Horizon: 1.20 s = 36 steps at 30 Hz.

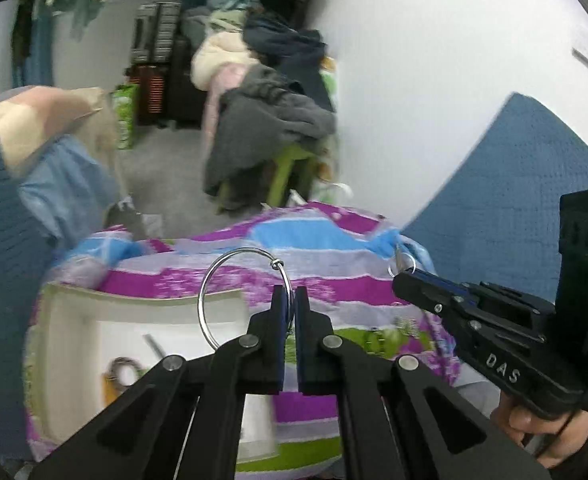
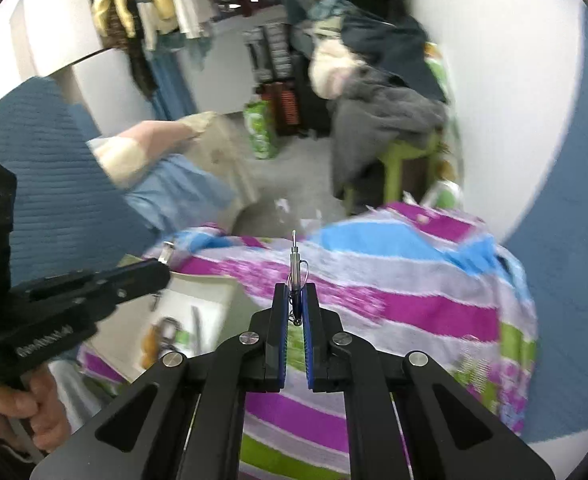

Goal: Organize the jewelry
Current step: 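Carry the silver hoop with the left gripper over the box while the right carries the chain pendant there, then open the left gripper to drop the hoop while the right drops the chain pendant into the box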

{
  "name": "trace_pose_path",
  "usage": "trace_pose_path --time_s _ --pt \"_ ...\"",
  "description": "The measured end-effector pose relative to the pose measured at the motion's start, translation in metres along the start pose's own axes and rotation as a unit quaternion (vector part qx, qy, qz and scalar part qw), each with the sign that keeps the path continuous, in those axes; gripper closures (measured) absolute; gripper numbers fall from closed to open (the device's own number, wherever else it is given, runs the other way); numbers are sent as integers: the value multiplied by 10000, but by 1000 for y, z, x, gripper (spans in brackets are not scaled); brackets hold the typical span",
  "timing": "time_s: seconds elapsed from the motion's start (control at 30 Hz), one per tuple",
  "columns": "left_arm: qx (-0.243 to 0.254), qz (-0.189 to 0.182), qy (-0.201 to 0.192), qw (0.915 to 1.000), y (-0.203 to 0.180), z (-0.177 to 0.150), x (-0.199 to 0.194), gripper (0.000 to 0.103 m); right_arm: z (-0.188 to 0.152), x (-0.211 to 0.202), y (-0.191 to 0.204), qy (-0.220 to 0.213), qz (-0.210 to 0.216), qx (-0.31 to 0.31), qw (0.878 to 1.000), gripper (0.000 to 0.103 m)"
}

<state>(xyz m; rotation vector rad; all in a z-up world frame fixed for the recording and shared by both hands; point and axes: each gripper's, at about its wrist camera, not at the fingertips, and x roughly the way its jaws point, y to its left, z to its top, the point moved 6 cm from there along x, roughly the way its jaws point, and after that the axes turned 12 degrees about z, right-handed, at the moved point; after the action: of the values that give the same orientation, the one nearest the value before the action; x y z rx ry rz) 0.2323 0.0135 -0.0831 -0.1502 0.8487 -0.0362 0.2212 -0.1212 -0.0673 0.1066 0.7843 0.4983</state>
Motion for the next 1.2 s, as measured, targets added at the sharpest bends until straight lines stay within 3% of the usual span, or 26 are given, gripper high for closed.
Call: trace_pose_path --time_s 0.2,0.43,0.6,0.8,0.87,0.9,0.93,1.0,1.03,1.07,1.2 --pt "-399 341 150 9985 63 -22 0 101 -1 42 60 242 456 -272 9983 98" --pt "-710 655 638 9933 114 -71 35 101 -39 93 94 818 710 -389 9934 98" --pt "-879 674 931 9895 126 -98 55 101 -74 121 96 1237 717 -346 9891 98" --pt "-867 679 805 9906 125 -98 50 99 -82 122 93 1300 784 -312 9879 97" --pt "-835 659 692 9919 121 -92 43 97 -75 118 92 1225 866 -292 9883 93" --pt "-837 640 654 9923 118 -87 38 95 -73 116 92 1197 880 -308 9884 84" --pt "-823 617 578 9930 115 -83 34 92 -68 112 93 1129 896 -337 9890 77" --pt "-805 686 449 9934 111 -75 26 71 -61 104 94 1014 989 -386 9892 77" --pt "-815 708 385 9934 109 -70 22 48 -58 101 94 985 1007 -410 9892 77" --pt "-820 701 294 9937 106 -66 18 39 -55 97 94 933 1017 -419 9895 77" --pt "-698 592 81 9958 85 -51 7 40 -39 74 87 628 1032 -466 9916 77"
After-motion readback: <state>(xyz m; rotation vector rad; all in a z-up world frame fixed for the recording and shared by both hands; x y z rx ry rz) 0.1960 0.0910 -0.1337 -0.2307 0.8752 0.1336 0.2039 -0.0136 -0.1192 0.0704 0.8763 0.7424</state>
